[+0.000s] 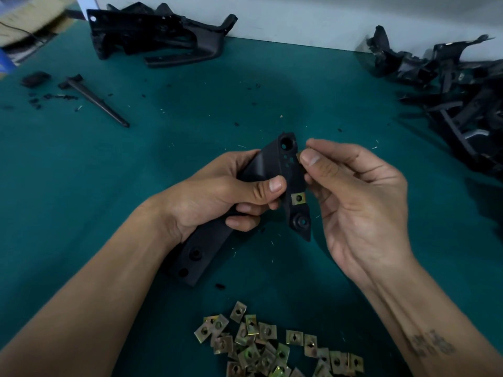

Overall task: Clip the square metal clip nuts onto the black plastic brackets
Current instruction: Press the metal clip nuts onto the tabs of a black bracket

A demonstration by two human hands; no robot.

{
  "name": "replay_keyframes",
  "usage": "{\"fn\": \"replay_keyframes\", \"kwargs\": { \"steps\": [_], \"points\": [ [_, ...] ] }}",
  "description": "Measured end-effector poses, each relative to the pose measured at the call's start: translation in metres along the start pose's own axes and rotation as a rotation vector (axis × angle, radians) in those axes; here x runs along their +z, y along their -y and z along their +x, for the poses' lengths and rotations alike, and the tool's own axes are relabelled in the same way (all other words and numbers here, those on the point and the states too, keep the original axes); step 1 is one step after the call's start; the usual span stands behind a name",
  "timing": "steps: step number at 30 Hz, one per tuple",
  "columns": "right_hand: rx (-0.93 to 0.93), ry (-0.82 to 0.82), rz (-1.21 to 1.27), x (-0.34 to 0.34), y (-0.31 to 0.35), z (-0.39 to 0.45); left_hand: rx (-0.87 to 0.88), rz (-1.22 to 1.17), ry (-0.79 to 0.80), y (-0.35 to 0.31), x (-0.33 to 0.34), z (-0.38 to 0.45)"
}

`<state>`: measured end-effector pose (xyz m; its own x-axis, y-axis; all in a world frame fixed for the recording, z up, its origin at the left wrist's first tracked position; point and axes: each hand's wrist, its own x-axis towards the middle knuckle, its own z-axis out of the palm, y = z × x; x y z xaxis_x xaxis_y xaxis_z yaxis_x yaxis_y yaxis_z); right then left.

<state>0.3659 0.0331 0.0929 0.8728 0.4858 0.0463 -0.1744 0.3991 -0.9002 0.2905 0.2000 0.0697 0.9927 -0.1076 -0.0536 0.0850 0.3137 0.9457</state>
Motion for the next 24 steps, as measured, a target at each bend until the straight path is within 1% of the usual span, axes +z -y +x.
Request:
{"fn": "replay_keyframes", "kwargs": {
  "steps": [4,8,11,13,18,20,24],
  "points": [
    [0.043,-0.038,-0.001,0.002,0.0,-0.002,0.019,0.013,-0.031,0.0,0.002,0.001],
    [0.105,-0.088,0.026,0.002,0.001,-0.005,0.023,0.034,-0.021,0.0,0.002,0.002],
    [0.085,-0.119,0.041,0.007,-0.001,-0.009,0.015,0.052,-0.022,0.0,0.004,0.003],
    [0.063,-0.168,0.039,0.012,-0.004,-0.013,0.016,0.062,-0.016,-0.001,0.005,0.003],
    [0.098,-0.277,0.087,0.019,-0.01,-0.019,0.02,0.077,-0.031,-0.001,0.005,0.003],
    [0.105,-0.279,0.095,0.019,-0.01,-0.019,0.022,0.074,-0.026,-0.001,0.005,0.003],
    [0.054,-0.264,0.074,0.019,-0.008,-0.019,0.031,0.067,-0.005,-0.002,0.005,0.002]
  ]
}}
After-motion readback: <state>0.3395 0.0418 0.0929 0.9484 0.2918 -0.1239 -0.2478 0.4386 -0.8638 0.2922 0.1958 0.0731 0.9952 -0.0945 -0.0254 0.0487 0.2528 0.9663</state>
